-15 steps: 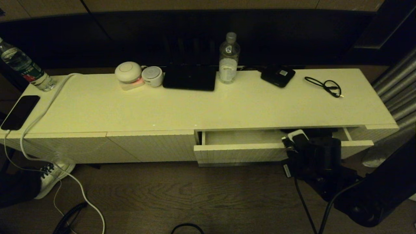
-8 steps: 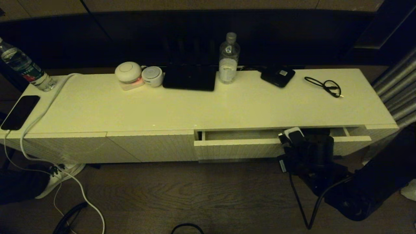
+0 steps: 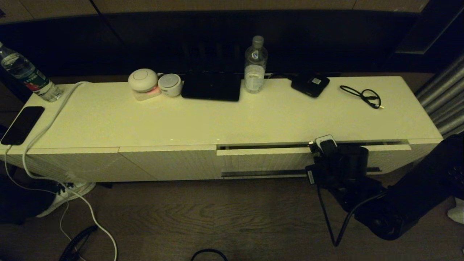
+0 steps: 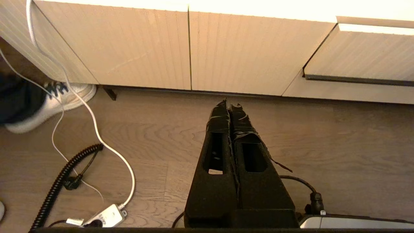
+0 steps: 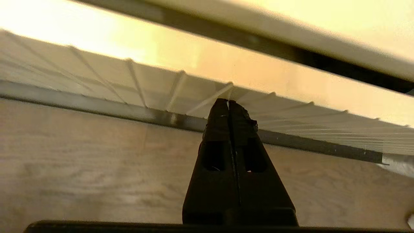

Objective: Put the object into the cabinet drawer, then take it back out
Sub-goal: Close the drawer

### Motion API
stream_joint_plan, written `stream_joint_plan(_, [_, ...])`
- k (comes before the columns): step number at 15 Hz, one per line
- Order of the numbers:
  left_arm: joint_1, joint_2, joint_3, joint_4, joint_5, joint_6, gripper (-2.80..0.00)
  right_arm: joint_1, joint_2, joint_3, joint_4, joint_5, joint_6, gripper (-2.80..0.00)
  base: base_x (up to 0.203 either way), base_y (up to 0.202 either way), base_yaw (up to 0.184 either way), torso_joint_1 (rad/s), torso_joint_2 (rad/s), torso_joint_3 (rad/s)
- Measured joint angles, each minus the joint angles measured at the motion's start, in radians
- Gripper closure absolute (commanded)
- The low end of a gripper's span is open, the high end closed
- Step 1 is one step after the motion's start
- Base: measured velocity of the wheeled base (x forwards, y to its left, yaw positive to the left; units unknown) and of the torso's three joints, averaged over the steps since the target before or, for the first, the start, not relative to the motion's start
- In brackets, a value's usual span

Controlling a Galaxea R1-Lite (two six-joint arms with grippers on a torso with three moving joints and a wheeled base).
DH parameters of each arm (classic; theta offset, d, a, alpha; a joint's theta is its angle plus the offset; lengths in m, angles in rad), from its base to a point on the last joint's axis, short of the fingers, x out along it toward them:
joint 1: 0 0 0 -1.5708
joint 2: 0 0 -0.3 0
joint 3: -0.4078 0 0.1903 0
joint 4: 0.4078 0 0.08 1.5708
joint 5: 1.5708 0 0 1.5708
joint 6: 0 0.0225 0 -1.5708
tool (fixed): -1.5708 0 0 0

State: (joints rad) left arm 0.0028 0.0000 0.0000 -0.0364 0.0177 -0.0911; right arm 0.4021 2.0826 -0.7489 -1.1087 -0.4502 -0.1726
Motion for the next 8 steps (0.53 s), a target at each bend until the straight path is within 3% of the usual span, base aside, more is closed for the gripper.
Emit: stream_joint_plan(8, [0.000,0.000,0.000,0.000,0.000,0.000,0.00,0.036,0.025,-0.002,-0.091,-0.056,0.002,0.00,0.000,0.000,0.000,0.000,0.00,0.000])
